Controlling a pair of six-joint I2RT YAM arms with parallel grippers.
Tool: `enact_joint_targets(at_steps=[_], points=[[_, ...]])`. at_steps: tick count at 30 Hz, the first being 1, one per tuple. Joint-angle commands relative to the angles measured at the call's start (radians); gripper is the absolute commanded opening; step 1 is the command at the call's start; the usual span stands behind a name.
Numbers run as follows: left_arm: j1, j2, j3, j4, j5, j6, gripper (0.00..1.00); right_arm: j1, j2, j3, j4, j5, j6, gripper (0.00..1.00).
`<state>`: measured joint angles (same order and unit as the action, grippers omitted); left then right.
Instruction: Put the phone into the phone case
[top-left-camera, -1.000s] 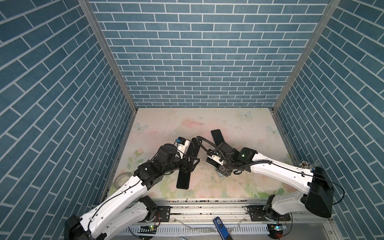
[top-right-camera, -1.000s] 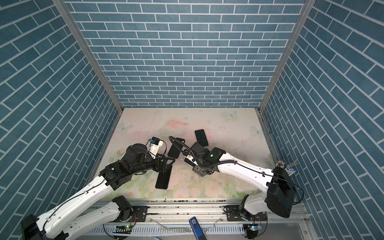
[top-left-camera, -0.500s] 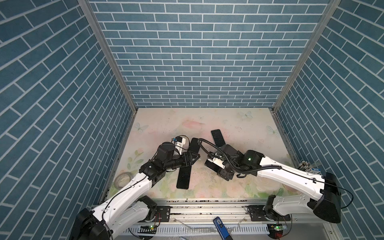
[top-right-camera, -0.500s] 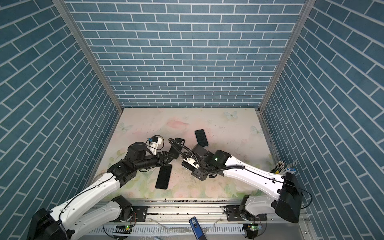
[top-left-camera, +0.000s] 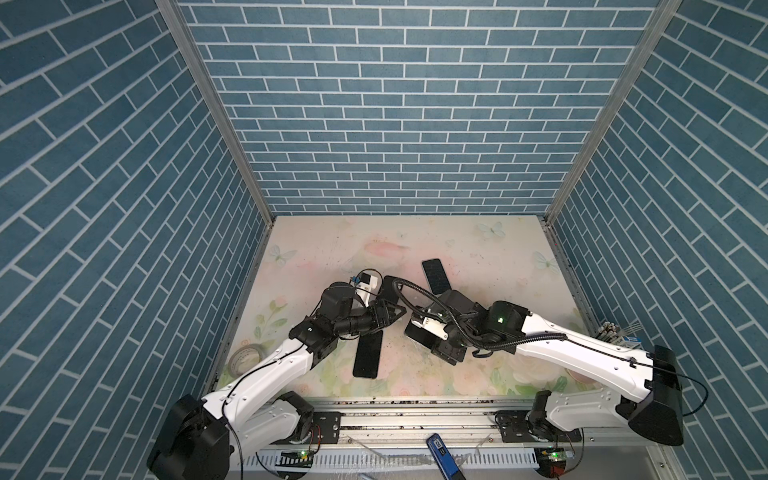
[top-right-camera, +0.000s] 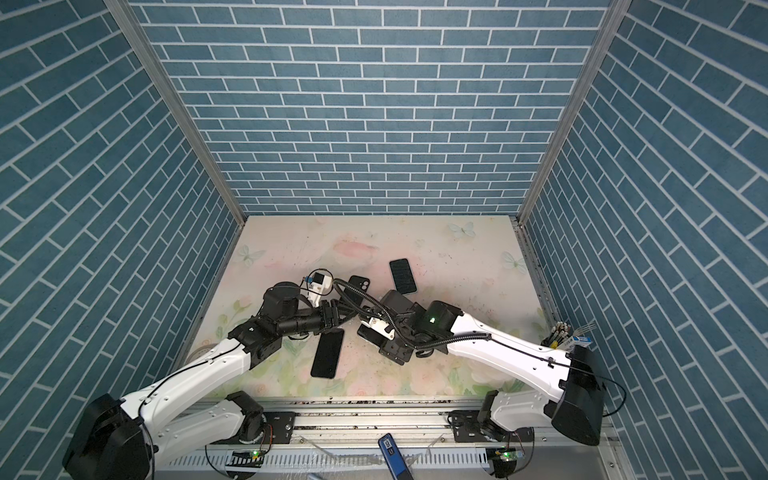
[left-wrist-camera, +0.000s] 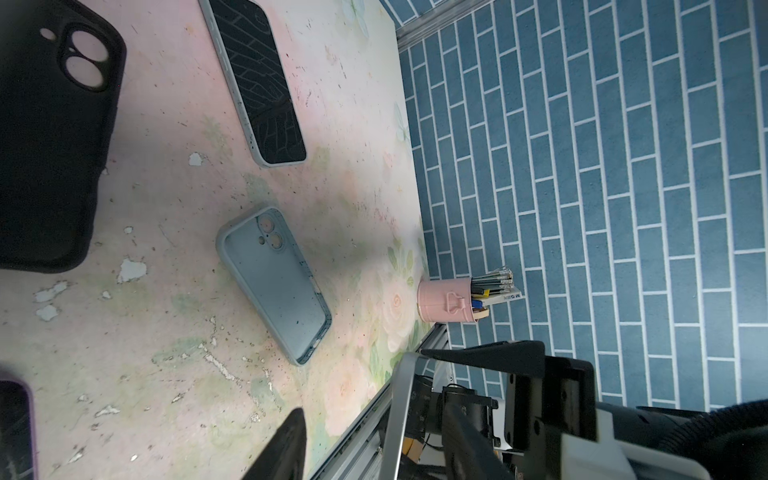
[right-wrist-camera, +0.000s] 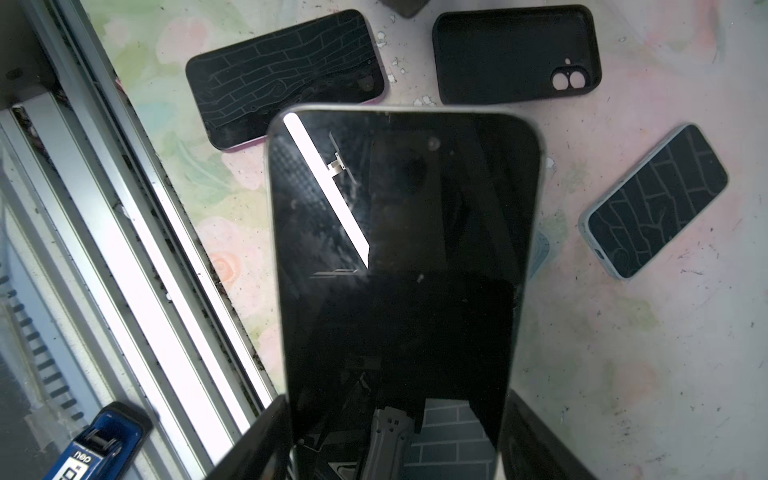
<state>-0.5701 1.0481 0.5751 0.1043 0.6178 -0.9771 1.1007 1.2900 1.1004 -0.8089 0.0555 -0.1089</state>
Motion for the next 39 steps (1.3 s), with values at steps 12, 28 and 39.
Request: enact_joint_targets(at_steps=[12,28,39], points=[[-0.054,0.069,0.010,0.087,0.066,-0.008,0.49,0.009,0.006,0.078,-0.013,-0.004,0.007,0.69],[-0.090,0.094,0.023,0.136,0.105,-0.009,0.30,0.010,0.038,0.092,-0.019,0.014,0.006,0.68],[-0.102,0.103,0.014,0.152,0.107,-0.011,0.09,0.011,0.034,0.099,-0.018,0.027,0.000,0.69]])
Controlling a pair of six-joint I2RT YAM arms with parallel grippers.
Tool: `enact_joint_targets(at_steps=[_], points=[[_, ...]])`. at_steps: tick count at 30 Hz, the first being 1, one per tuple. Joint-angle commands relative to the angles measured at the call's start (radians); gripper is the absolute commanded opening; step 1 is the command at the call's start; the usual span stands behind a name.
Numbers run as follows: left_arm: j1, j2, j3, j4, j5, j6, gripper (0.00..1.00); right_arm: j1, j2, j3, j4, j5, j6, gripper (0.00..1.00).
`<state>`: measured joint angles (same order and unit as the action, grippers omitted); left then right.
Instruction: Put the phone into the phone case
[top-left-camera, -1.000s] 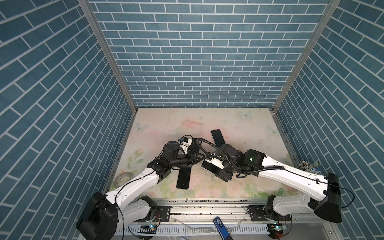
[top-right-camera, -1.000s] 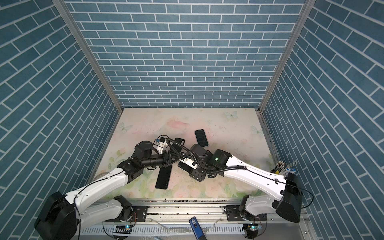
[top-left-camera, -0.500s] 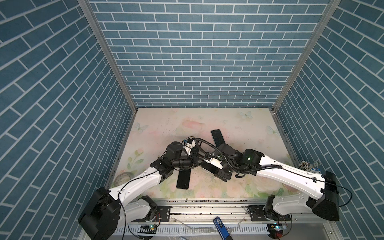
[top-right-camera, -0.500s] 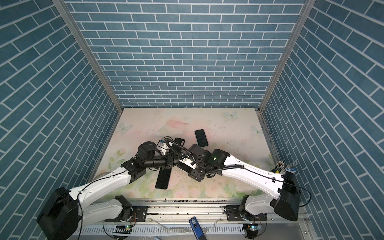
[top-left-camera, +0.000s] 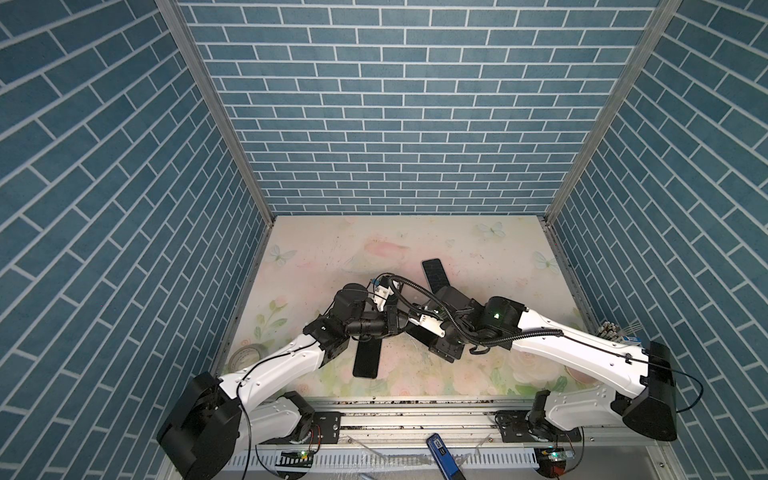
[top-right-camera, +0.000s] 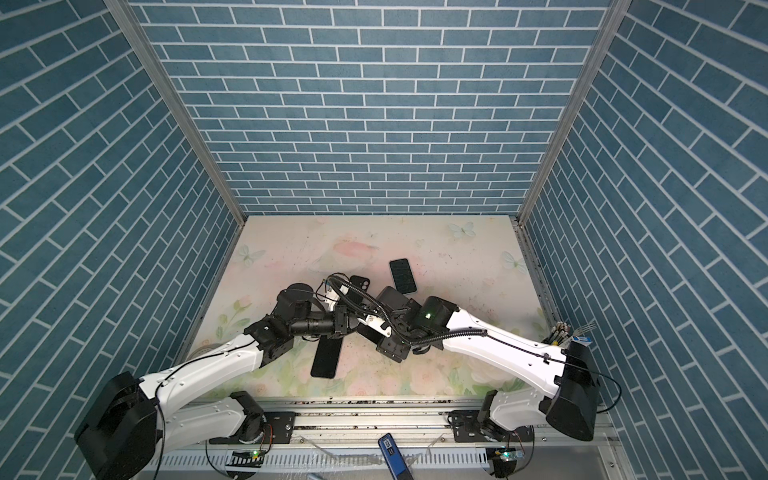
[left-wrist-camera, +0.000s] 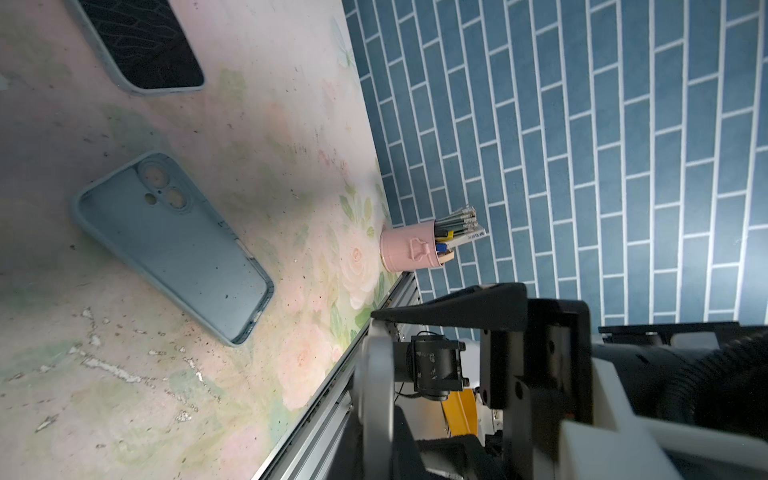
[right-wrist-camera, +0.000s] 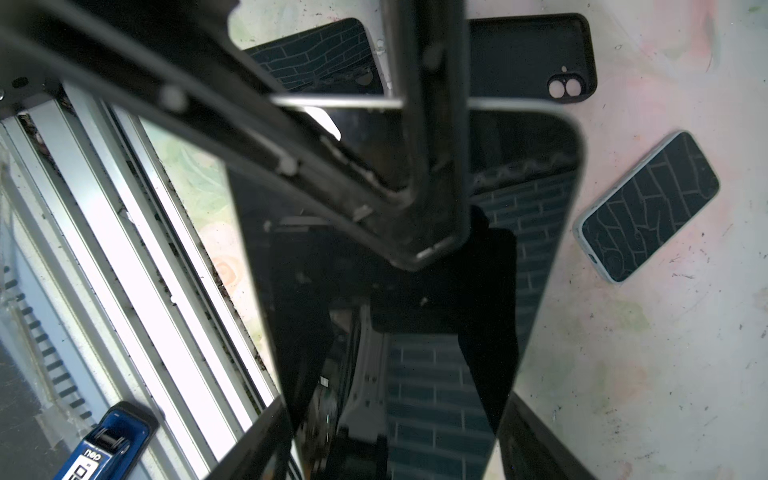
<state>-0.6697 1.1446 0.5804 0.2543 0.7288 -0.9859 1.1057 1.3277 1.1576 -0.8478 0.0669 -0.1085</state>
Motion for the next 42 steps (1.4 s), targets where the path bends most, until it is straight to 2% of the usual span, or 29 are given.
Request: enact_joint_targets(at_steps=[1,3,7,10,21,24,27,34,36,39,42], points=[[-0.002,0.004,0.008,0.001,-0.007,-0.002,0.08,0.006,-0.005,0.042,0.021,0.018,0.000,0.69],[-0.002,0.000,-0.001,-0.008,-0.020,0.000,0.05,0.006,-0.012,0.041,0.030,0.033,0.003,0.70],[-0.001,-0.025,-0.014,-0.009,-0.052,0.001,0.00,0.006,-0.046,0.019,0.066,0.080,0.013,0.90],[0.002,-0.062,-0.020,-0.049,-0.096,0.012,0.00,0.006,-0.076,-0.003,0.096,0.118,0.022,0.97],[0.034,-0.200,-0.024,-0.186,-0.219,0.043,0.00,-0.005,-0.201,-0.055,0.159,0.275,0.093,0.98],[0.040,-0.231,-0.024,-0.186,-0.238,0.041,0.00,-0.058,-0.232,-0.055,0.162,0.259,0.140,0.99],[0.041,-0.269,-0.020,-0.194,-0.270,0.047,0.00,-0.159,-0.277,-0.071,0.179,0.161,0.201,0.98],[0.046,-0.364,-0.027,-0.219,-0.348,0.053,0.00,-0.478,-0.398,-0.180,0.284,-0.241,0.386,0.99],[0.047,-0.378,-0.024,-0.221,-0.353,0.055,0.00,-0.544,-0.413,-0.211,0.310,-0.308,0.451,0.99],[0.047,-0.391,-0.016,-0.222,-0.353,0.056,0.00,-0.651,-0.431,-0.283,0.406,-0.476,0.553,0.99],[0.047,-0.397,-0.010,-0.215,-0.348,0.051,0.00,-0.764,-0.431,-0.391,0.612,-0.703,0.721,0.95]])
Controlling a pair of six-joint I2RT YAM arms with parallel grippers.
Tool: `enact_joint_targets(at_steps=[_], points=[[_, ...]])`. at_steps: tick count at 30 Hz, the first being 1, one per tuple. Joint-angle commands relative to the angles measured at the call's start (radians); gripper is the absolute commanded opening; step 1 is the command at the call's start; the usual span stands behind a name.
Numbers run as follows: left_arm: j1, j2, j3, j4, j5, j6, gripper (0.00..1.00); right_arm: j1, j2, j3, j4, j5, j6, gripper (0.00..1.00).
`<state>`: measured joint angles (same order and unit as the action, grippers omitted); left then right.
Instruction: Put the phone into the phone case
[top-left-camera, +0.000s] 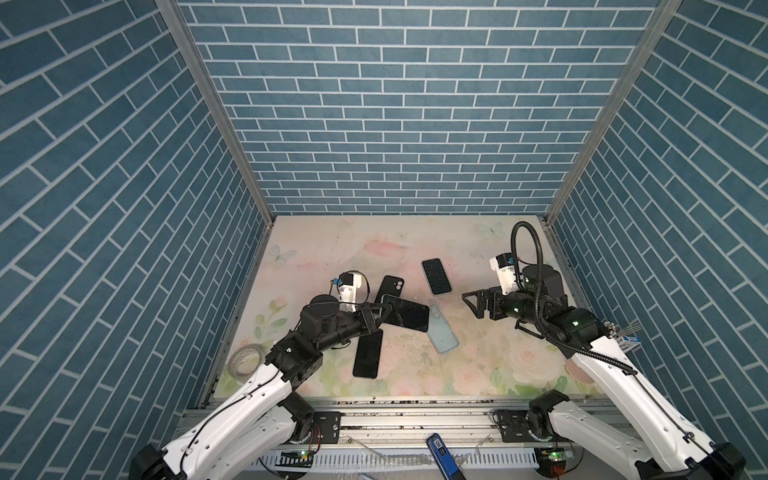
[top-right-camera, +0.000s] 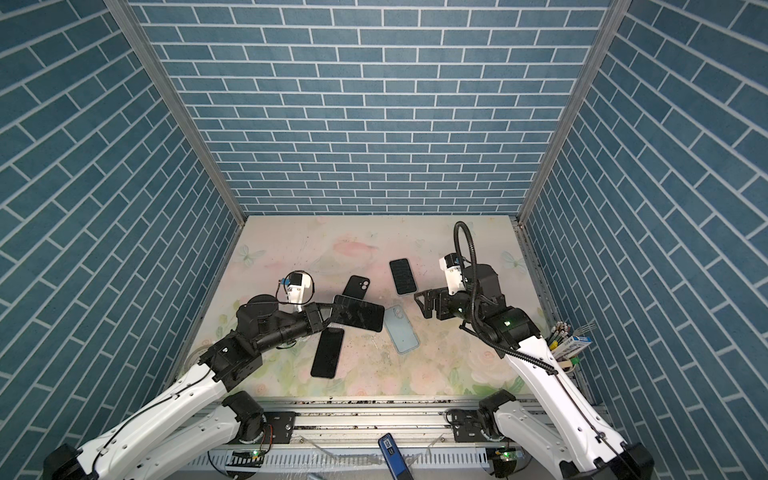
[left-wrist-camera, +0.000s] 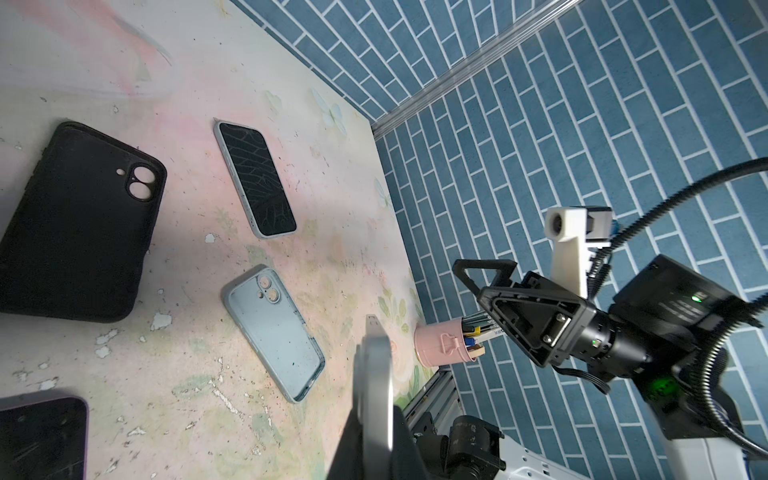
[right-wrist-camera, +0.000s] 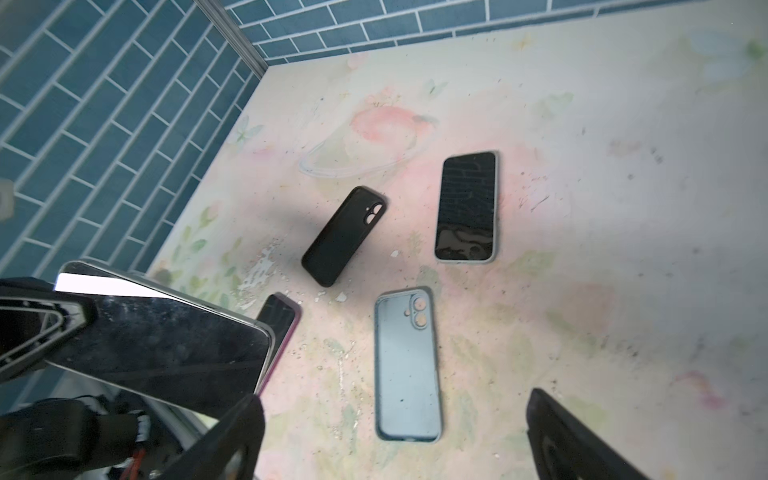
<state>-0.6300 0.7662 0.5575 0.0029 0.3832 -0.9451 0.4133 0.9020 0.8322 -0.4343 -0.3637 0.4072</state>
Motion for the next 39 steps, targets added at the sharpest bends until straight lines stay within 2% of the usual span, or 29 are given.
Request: enact_joint_targets(at_steps=[1,4,11,18,25,27,30,35,39], points=[[0.007,-0.018,0.013,0.043,0.000,0.006,0.00,-0.108,0.003,-0.110,0.298,-0.346,0.285,0.93],[0.007,-0.025,0.006,0.074,0.009,-0.017,0.00,-0.167,0.051,-0.220,0.584,-0.485,0.483,0.88],[0.007,-0.042,-0.018,0.156,0.017,-0.075,0.00,-0.168,0.107,-0.279,0.693,-0.532,0.549,0.85],[0.007,-0.018,-0.047,0.274,0.020,-0.138,0.00,-0.165,0.173,-0.374,1.024,-0.584,0.777,0.84],[0.007,0.007,-0.049,0.336,0.029,-0.150,0.00,-0.137,0.154,-0.383,1.081,-0.563,0.800,0.81],[0.007,0.010,-0.053,0.357,0.029,-0.187,0.00,-0.120,0.158,-0.381,1.101,-0.564,0.800,0.81],[0.007,0.019,-0.058,0.391,0.028,-0.205,0.00,-0.091,0.193,-0.359,1.113,-0.602,0.813,0.77],[0.007,0.038,-0.063,0.447,0.034,-0.231,0.00,-0.031,0.281,-0.354,1.302,-0.627,0.919,0.71],[0.007,0.048,-0.065,0.469,0.037,-0.244,0.00,0.019,0.341,-0.345,1.465,-0.627,0.996,0.70]])
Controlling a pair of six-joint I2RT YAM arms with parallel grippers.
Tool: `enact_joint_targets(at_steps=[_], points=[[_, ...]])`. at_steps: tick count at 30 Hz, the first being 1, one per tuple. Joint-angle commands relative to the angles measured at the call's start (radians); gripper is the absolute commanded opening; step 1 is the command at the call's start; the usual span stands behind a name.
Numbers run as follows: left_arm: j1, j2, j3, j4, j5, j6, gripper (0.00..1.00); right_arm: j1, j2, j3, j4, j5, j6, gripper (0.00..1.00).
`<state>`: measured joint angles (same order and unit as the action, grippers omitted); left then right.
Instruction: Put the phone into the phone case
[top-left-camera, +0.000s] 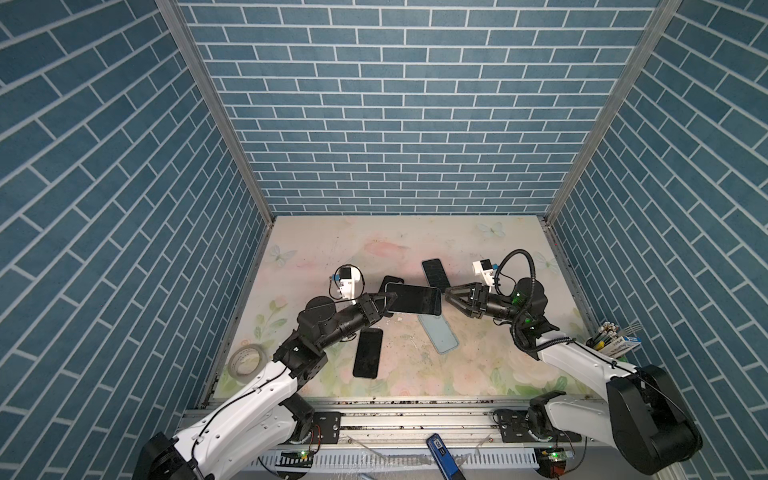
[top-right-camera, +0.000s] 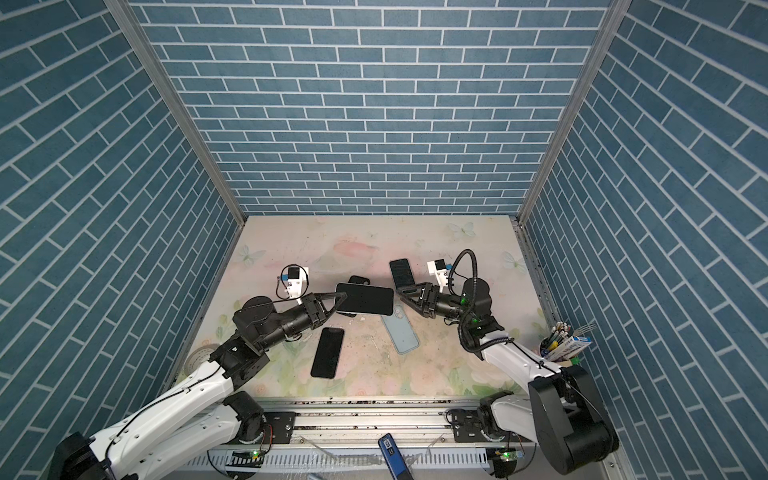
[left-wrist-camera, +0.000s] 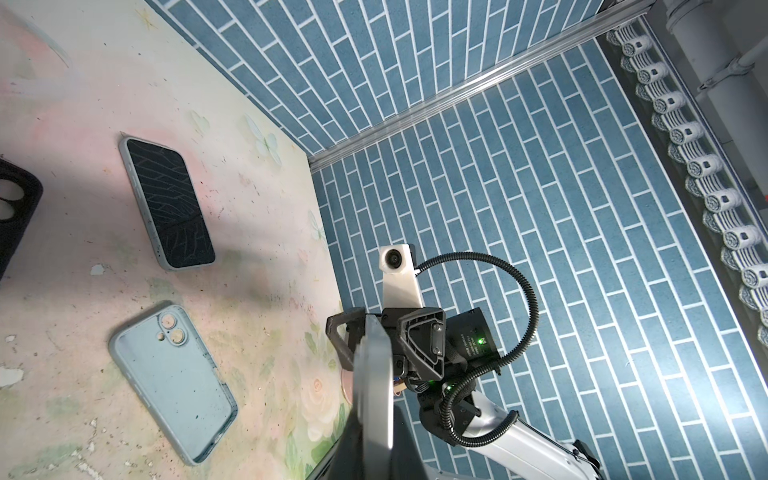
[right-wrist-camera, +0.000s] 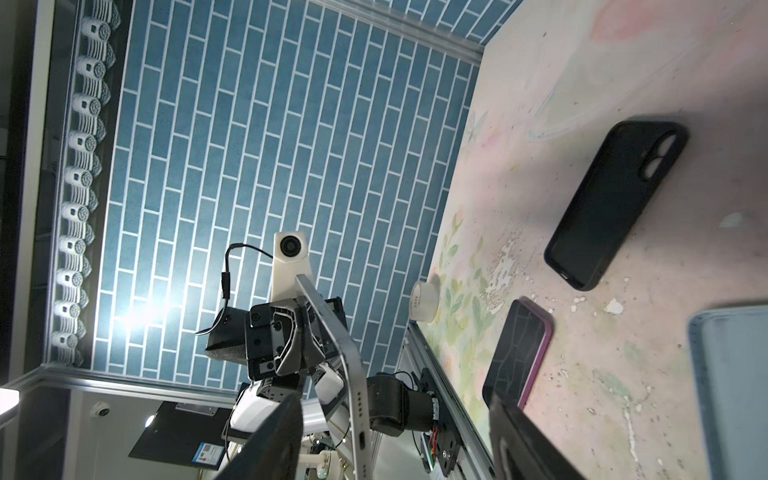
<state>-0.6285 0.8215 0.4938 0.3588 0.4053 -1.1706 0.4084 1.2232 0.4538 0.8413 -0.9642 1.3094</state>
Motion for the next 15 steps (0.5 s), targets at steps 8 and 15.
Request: enact_joint_targets(at_steps=[8,15], points=[[0.005,-0.016,-0.014,0.113,0.009,-0.021,0.00,0.067,0.055,0.060,0.225,-0.031,0.132,0.67],[0.006,-0.019,-0.019,0.114,0.008,-0.021,0.00,0.076,0.111,0.072,0.373,-0.069,0.225,0.62]])
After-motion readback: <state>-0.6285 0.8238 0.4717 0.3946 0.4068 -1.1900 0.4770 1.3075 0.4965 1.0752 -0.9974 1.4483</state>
